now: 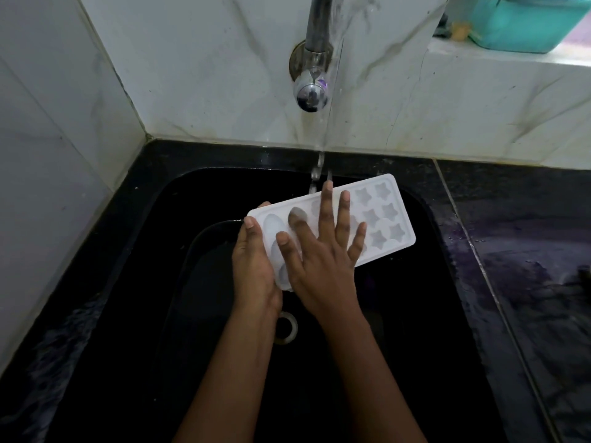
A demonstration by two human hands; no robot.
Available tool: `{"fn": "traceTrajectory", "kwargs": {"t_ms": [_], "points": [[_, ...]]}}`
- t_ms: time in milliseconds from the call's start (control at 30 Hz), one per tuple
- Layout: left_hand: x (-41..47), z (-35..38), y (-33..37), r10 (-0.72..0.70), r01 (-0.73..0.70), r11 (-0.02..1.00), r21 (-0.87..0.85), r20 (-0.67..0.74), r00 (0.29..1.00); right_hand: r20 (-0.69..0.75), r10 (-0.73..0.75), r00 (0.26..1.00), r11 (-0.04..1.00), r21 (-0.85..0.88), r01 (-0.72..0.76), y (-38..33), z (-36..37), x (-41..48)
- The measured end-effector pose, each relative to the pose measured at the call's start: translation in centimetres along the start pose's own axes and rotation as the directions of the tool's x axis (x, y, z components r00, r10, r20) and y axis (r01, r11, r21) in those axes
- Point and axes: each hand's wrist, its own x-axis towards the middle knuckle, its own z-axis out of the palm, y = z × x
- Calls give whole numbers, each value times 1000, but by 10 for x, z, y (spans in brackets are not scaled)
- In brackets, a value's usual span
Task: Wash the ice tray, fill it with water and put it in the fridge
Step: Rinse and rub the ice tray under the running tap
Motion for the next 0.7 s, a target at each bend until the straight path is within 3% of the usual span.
{"fn": "traceTrajectory", "kwargs": {"t_ms": [67, 200, 367, 533, 700], "points": [[2, -1, 2, 15, -15, 1000, -23, -1, 1000, 39, -24, 999, 1000, 18, 23, 7, -5, 3], [-4, 4, -1, 1, -1, 1000, 26, -4, 1000, -34, 70, 997, 996, -50, -72, 6, -4, 2], [-1, 0, 4, 37, -36, 999, 11, -36, 999, 17, -28, 999, 1000, 8, 28, 3, -2, 1], [-6, 5, -4, 31, -30, 998, 52, -14, 999, -98, 86, 991, 995, -38, -90, 4, -3, 1], [-3, 1, 3, 81, -79, 996, 29, -64, 995, 19, -36, 999, 999, 17, 36, 5, -2, 2]]}}
